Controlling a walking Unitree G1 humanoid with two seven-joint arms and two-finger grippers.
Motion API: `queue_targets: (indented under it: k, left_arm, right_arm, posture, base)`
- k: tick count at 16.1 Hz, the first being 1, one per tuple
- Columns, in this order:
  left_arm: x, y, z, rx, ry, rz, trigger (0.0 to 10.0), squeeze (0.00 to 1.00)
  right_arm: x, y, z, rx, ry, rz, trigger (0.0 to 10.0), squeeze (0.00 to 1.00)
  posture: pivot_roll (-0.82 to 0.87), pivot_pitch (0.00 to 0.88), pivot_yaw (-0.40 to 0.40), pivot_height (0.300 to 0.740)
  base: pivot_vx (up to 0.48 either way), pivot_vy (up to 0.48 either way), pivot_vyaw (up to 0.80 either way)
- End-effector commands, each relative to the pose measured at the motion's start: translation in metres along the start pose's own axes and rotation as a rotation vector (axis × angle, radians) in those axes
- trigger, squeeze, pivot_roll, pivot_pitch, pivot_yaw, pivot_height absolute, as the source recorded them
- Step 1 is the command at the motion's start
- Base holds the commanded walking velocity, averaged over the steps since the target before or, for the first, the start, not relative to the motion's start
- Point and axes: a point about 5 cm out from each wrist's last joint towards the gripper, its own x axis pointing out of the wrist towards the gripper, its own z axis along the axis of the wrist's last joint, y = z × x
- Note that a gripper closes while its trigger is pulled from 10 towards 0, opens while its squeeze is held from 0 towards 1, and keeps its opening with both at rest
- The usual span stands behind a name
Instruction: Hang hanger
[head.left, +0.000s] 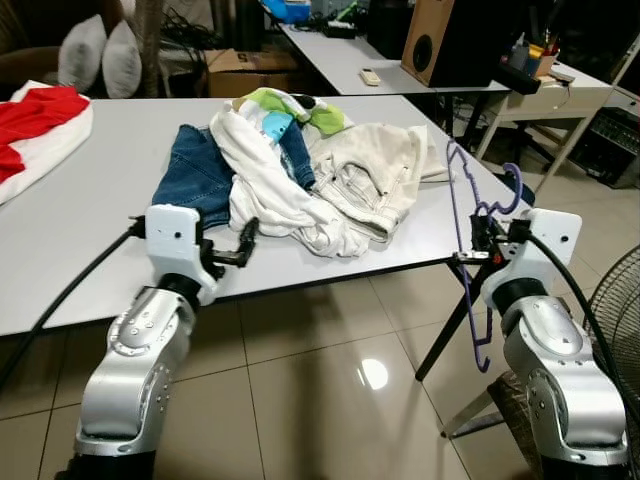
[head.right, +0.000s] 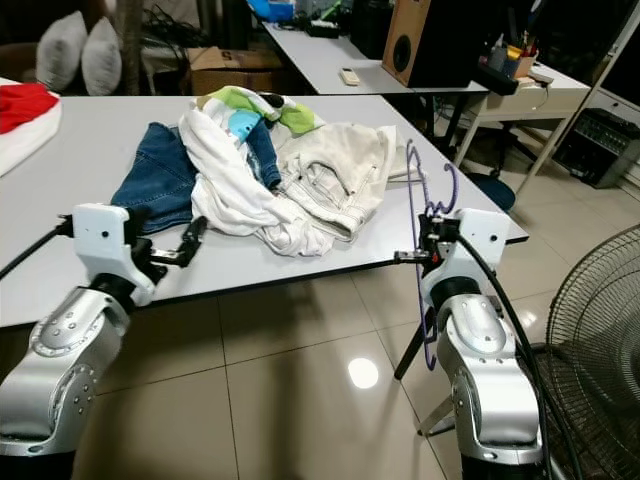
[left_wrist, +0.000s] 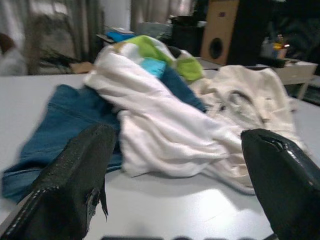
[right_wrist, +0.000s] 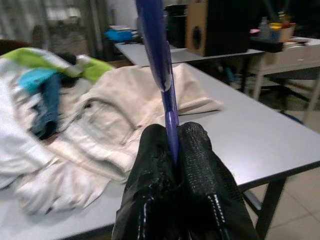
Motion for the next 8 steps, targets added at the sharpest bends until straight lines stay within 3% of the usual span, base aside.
queue_targets:
  k: [1,2,3,4,5,8]
  left_arm:
    - [0.0019,0.0027,-0.0021,0.03,0.004,0.013,10.0,1.0]
    - [0.0025,0.0036,-0.0024,0.035,0.001,0.02,10.0,1.0]
    - [0.0035,0.0022,-0.0024,0.048,-0.008,-0.003,10.0,0.87]
    - [0.0048,-0.0009,-0.0023,0.054,-0.02,-0.04,10.0,0.84]
    - [0.0064,-0.0016,-0.0028,0.046,-0.021,-0.053,10.0,0.84]
    - [0.0105,-0.0028,-0.0034,0.018,-0.023,-0.077,10.0,0.84]
  right_arm:
    - [-0.0014,0.0019,-0.0052,-0.033,0.01,0.049,10.0,0.0]
    - [-0.0022,0.0035,-0.0062,-0.056,0.01,0.076,10.0,0.0]
    - [-0.0038,0.0039,-0.0074,-0.062,0.01,0.096,10.0,0.0]
    - [-0.0047,0.0022,-0.0084,-0.034,0.016,0.084,10.0,0.0]
    - [-0.0051,0.0022,-0.0092,-0.017,0.019,0.072,10.0,0.0]
    - [-0.0086,0.003,-0.0097,-0.009,0.007,0.064,10.0,0.0]
  posture:
    - [-0.07,0.0,-0.103,0.74]
    - [-0.08,0.0,-0.1,0.74]
    - [-0.08,0.0,-0.096,0.74]
    - [-0.08,0.0,-0.091,0.74]
    - [-0.09,0.0,-0.078,0.74]
    - [-0.09,0.0,-0.066,0.74]
  base:
    - [0.0,0.0,0.0]
    - [0.0,0.0,0.0]
    - [0.0,0.0,0.0]
    - [0.0,0.0,0.0]
    - [0.0,0.0,-0.53]
    - [0.311,0.0,-0.76]
